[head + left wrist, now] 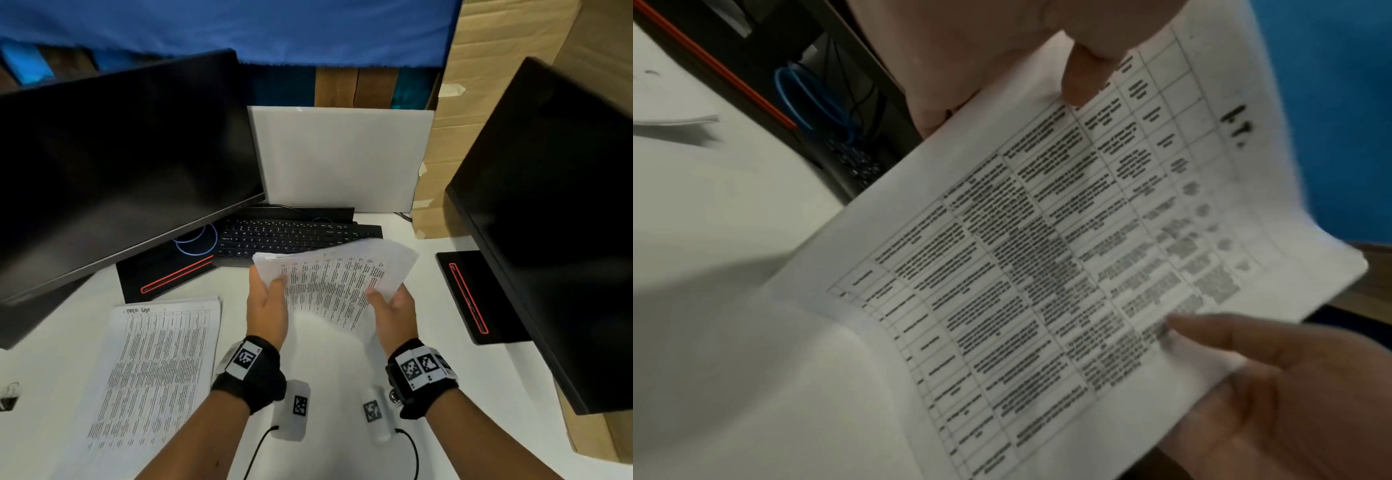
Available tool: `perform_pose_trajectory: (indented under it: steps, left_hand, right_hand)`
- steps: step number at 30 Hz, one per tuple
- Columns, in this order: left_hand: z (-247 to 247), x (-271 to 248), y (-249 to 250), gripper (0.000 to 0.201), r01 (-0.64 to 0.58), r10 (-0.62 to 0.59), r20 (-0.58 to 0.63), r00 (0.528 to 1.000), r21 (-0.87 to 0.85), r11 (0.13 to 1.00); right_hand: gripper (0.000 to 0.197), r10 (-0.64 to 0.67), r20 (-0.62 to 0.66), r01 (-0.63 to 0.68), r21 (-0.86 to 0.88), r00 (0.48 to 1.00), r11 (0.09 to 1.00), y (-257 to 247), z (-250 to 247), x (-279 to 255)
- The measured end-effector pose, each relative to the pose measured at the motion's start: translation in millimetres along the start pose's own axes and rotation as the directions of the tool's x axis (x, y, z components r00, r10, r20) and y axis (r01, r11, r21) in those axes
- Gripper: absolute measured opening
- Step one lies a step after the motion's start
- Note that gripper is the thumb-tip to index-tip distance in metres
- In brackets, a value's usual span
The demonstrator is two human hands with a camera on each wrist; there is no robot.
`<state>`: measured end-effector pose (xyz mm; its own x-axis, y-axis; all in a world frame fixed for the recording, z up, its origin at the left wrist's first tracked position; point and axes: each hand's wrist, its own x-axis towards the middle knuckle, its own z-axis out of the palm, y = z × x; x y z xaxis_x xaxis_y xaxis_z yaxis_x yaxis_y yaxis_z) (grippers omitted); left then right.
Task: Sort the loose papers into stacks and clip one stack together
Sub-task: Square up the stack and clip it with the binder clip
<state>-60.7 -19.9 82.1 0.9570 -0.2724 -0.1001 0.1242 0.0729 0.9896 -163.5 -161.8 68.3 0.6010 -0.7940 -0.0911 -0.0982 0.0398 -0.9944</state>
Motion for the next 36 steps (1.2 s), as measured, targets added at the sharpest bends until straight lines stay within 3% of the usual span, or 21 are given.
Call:
perform_pose_trajectory:
  steps: [4, 9, 13, 18, 21, 25, 30, 33, 36]
  left_hand:
    - [3.8, -9.4, 1.7, 0.018, -0.06, 0.059, 0.015, 0.998, 0.054, 0.997]
    - [-4.4, -14.0, 6.8, 0.023, -0.123, 0.126, -0.027, 0.992, 0.083, 0.989]
    - [-1.1, -13.1, 23.9, 0.015, -0.245, 0.247, -0.041, 0.968, 0.055, 0.968]
    - [3.7, -7.7, 36.1, 0.024, -0.215, 0.216, -0.141, 0.966, 0.029, 0.976]
    - [8.0, 0.1, 44.4, 0.026, -0.192, 0.19, -0.233, 0.954, 0.016, 0.981]
    - [11.6, 3.6, 47.8, 0.021, -0.191, 0.188, -0.247, 0.95, 0.01, 0.981]
    - [14.2, 7.6, 47.8, 0.014, -0.232, 0.231, -0.276, 0.933, 0.03, 0.972]
    - [13.1, 11.8, 43.9, 0.017, -0.286, 0.288, -0.252, 0.924, 0.044, 0.957]
    - [13.1, 13.7, 31.8, 0.026, -0.322, 0.325, -0.079, 0.942, 0.056, 0.945]
  right_hand:
    - [0.022, -0.01, 0.028, 0.01, 0.001, 1.0, 1.0, -0.6, 4.3, -5.9]
    - [0.036, -0.014, 0.001, 0.014, 0.047, 1.0, 0.999, -2.8, 1.4, -9.5]
    - [0.024, -0.011, -0.022, 0.013, 0.068, 1.0, 0.998, -7.7, 4.4, -5.1]
    - [0.021, -0.011, -0.005, 0.011, 0.103, 1.0, 0.995, -16.2, 9.9, -2.5]
    - [0.022, -0.126, -0.036, 0.128, 0.069, 0.991, 0.989, -27.4, 12.6, -0.9]
    - [0.034, -0.227, -0.116, 0.235, 0.067, 0.967, 0.97, -37.1, 16.7, 2.5]
    - [0.034, -0.155, -0.198, 0.177, 0.101, 0.968, 0.979, -40.4, 19.6, 10.6]
    - [0.03, -0.134, -0.196, 0.167, 0.162, 0.971, 0.972, -41.3, 20.0, 15.0]
    - [0.024, -0.206, -0.173, 0.223, 0.088, 0.963, 0.971, -41.7, 21.8, 11.2]
